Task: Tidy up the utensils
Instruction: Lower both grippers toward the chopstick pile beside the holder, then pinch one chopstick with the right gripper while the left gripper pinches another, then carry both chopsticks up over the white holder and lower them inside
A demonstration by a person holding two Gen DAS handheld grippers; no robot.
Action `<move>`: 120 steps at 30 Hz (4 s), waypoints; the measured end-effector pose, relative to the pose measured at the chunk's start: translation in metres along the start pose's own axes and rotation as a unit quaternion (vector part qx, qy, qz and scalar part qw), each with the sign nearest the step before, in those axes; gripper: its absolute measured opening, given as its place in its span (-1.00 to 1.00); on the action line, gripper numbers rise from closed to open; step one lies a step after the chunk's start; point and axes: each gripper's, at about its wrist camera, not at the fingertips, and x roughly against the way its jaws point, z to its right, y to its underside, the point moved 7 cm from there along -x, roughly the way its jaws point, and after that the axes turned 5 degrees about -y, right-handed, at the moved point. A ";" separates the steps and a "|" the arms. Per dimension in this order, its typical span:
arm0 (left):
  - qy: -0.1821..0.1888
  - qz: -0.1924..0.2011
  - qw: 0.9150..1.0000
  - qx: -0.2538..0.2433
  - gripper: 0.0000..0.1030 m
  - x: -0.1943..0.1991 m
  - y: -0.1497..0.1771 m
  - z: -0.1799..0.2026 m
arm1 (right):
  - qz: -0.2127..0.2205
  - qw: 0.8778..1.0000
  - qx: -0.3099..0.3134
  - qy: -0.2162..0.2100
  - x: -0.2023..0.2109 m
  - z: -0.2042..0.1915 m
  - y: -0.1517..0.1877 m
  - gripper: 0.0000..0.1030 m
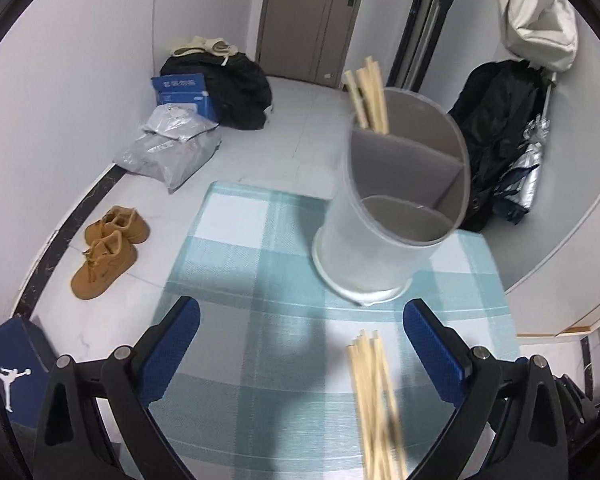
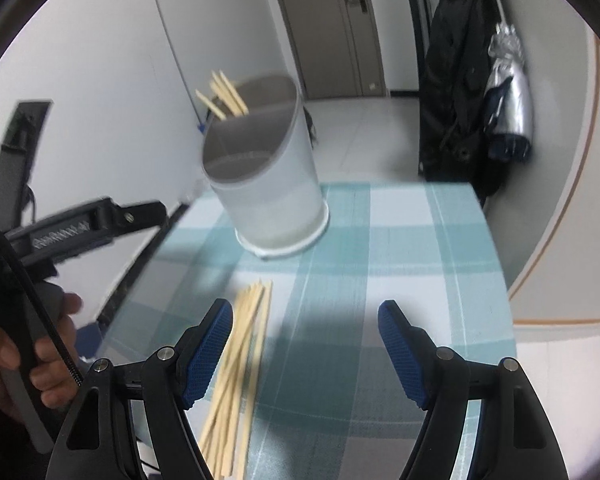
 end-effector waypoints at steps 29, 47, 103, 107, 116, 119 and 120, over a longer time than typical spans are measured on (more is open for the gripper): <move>0.008 -0.054 0.992 0.111 0.94 -0.028 -0.009 -0.065 | -0.174 0.980 0.091 0.045 -0.107 -0.031 0.014 -0.34; -0.018 -0.038 0.993 0.111 0.94 -0.027 -0.014 -0.072 | -0.155 0.981 0.119 0.023 -0.105 -0.038 0.010 -0.90; 0.010 -0.172 0.974 -0.144 -0.96 -0.056 0.060 0.070 | 0.019 0.990 -0.112 -0.082 0.005 0.054 -0.028 -0.90; 0.012 -0.160 0.977 -0.140 -0.96 -0.052 0.054 0.074 | 0.024 0.991 -0.109 -0.079 0.007 0.052 -0.030 -0.90; 0.047 -0.075 0.991 -0.103 -0.97 -0.004 0.018 0.063 | 0.039 0.991 -0.100 -0.075 0.017 0.045 -0.027 -0.90; 0.065 -0.040 0.993 -0.091 -0.97 0.014 0.007 0.061 | 0.056 0.991 -0.091 -0.085 0.025 0.037 -0.029 -0.90; 0.070 -0.032 0.993 -0.092 -0.97 0.019 0.007 0.062 | 0.063 0.990 -0.087 -0.088 0.028 0.034 -0.029 -0.90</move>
